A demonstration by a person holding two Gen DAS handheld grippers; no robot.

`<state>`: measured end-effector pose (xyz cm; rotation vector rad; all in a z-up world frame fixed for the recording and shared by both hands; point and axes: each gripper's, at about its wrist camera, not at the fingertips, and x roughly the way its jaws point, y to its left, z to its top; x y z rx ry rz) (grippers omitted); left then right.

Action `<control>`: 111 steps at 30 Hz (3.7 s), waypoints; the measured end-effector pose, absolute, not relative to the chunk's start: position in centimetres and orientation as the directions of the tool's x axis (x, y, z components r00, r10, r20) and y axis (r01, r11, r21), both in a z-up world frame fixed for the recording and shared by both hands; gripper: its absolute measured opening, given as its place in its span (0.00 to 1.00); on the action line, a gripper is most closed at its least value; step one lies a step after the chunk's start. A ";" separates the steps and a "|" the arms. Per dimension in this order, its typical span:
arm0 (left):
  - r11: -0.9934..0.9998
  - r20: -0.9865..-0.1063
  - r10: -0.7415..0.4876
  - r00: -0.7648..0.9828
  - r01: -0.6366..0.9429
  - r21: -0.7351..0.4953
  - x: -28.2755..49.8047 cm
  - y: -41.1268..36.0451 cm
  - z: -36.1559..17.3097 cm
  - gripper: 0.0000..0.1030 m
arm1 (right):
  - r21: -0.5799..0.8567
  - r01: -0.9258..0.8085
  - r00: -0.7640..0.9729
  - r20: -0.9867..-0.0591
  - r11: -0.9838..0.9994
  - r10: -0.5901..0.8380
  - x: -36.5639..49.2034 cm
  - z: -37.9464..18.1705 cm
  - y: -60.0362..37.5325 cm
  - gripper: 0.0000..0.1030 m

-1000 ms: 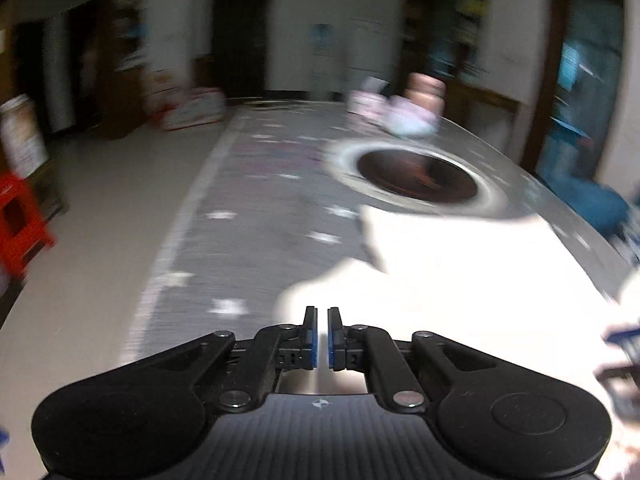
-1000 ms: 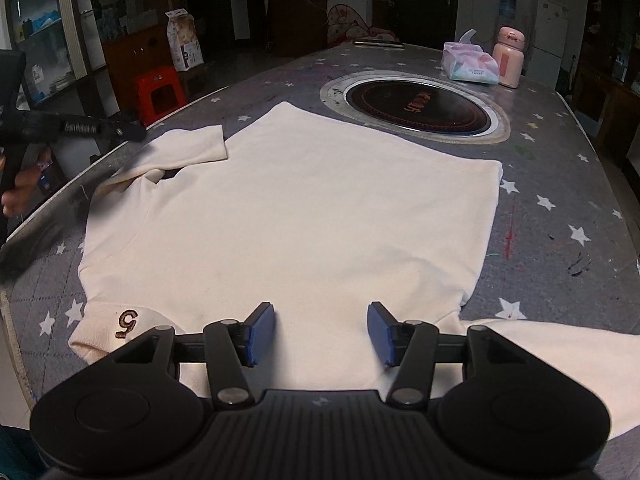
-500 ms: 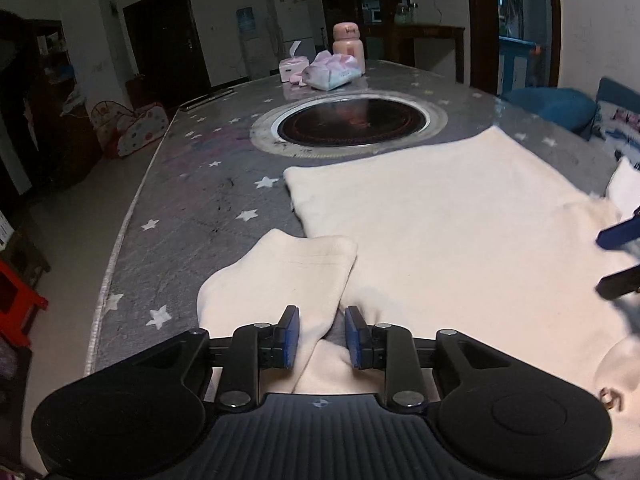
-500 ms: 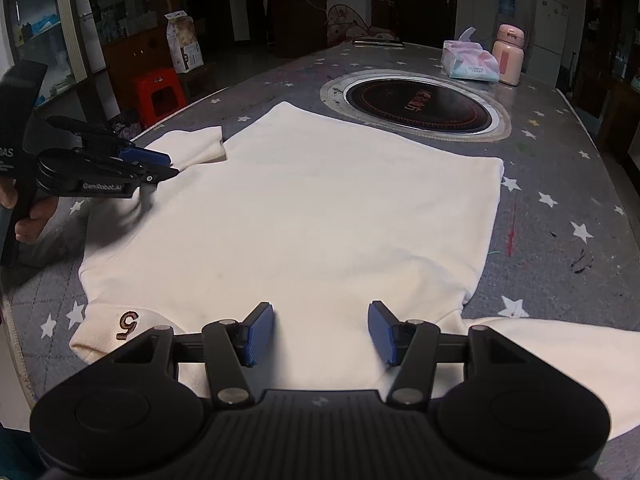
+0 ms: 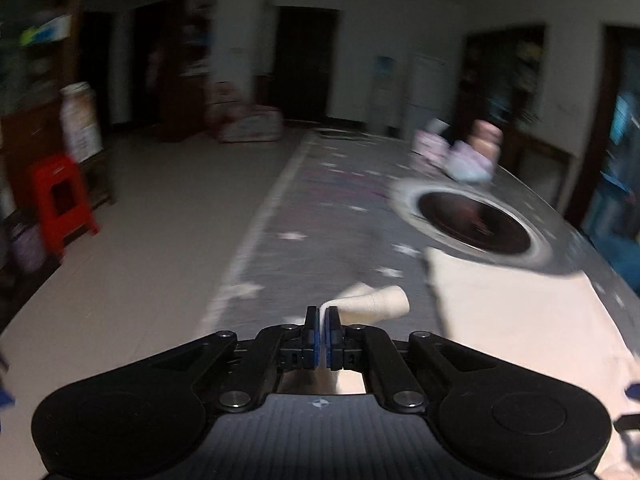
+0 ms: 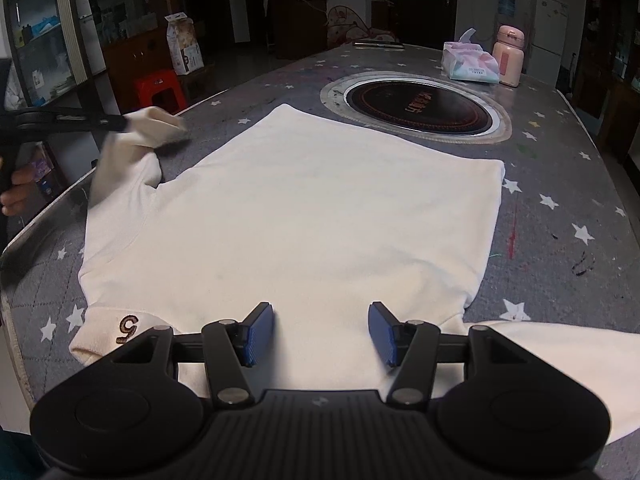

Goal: Fold clothes

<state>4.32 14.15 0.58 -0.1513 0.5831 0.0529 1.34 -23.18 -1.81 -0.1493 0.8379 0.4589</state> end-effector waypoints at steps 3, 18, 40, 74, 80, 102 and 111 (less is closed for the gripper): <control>0.973 -0.586 0.046 0.809 -0.170 -0.158 3.8 16.8 -0.4 0.03 | 0.046 -0.454 0.576 -0.747 0.890 0.333 1.3 -1.9 -23.1 0.53; 0.982 -0.608 -0.047 0.792 -0.074 -0.172 3.7 13.7 -0.7 0.07 | 0.033 -0.473 0.567 -0.753 0.881 0.333 1.1 -1.6 -22.1 0.53; 0.979 -0.646 0.084 0.758 -0.184 -0.089 7.6 15.1 -1.9 0.47 | 0.047 -0.485 0.563 -0.747 0.873 0.353 1.1 -1.7 -21.5 0.55; 0.933 -0.640 -0.303 0.706 0.355 -0.050 -0.2 -2.0 -2.0 0.49 | 0.017 -0.550 0.560 -0.734 0.835 0.384 -4.0 -1.2 -22.0 0.56; 0.905 -0.641 -0.312 0.701 0.425 0.024 -1.3 -3.6 -2.8 0.50 | 0.049 -0.480 0.609 -0.699 0.876 0.374 -5.0 0.2 -25.3 0.56; 0.887 -0.654 -0.367 0.661 0.460 -0.032 0.1 -5.5 -1.5 0.55 | 0.008 0.222 0.704 -0.693 0.975 -0.155 0.1 -2.4 -44.3 0.50; 0.871 -0.646 -0.397 0.652 0.489 -0.042 0.1 -7.0 -1.0 0.56 | 0.058 0.251 0.711 -0.688 0.966 -0.143 0.5 -3.3 -45.3 0.18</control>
